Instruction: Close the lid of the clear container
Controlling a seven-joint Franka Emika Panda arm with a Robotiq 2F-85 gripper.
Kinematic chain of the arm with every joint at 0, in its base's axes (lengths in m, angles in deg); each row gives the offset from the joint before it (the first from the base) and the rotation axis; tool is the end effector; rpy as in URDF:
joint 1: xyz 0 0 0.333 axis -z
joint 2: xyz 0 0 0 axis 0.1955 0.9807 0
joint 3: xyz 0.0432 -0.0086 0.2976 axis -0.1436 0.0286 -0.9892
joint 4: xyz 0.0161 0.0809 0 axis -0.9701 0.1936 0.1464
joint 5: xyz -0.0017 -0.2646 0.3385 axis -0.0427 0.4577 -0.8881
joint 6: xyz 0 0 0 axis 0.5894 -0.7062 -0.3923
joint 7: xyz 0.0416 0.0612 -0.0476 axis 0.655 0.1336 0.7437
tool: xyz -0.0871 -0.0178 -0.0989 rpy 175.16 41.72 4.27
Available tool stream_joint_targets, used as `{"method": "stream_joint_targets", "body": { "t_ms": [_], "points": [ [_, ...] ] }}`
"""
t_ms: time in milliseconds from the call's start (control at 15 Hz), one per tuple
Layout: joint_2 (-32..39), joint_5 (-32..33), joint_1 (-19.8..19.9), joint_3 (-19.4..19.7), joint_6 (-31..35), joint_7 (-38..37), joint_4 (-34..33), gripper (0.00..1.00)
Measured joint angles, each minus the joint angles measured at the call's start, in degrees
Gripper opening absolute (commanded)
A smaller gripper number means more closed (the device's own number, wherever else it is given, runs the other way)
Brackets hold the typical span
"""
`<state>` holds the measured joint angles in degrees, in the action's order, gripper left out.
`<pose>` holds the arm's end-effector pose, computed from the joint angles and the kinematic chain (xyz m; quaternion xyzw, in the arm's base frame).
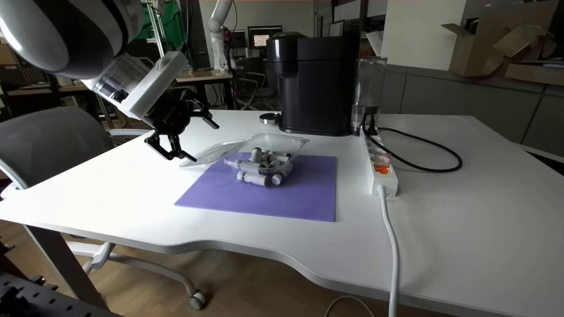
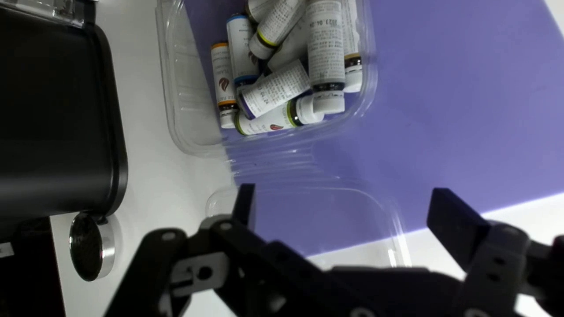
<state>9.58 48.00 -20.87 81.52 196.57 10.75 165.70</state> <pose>0.4456 0.1503 0.0897 0.7870 0.5262 0.0735 0.3135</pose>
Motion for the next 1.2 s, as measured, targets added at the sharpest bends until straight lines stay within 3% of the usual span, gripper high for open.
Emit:
{"method": "stream_joint_targets", "body": {
  "t_ms": [333,1200],
  "points": [
    [5.0,5.6,0.3,0.0,-0.1,-6.9,-3.2,1.00],
    [13.2,17.3,0.1,-3.3,-4.6,-10.3,-9.4,1.00]
  ]
}}
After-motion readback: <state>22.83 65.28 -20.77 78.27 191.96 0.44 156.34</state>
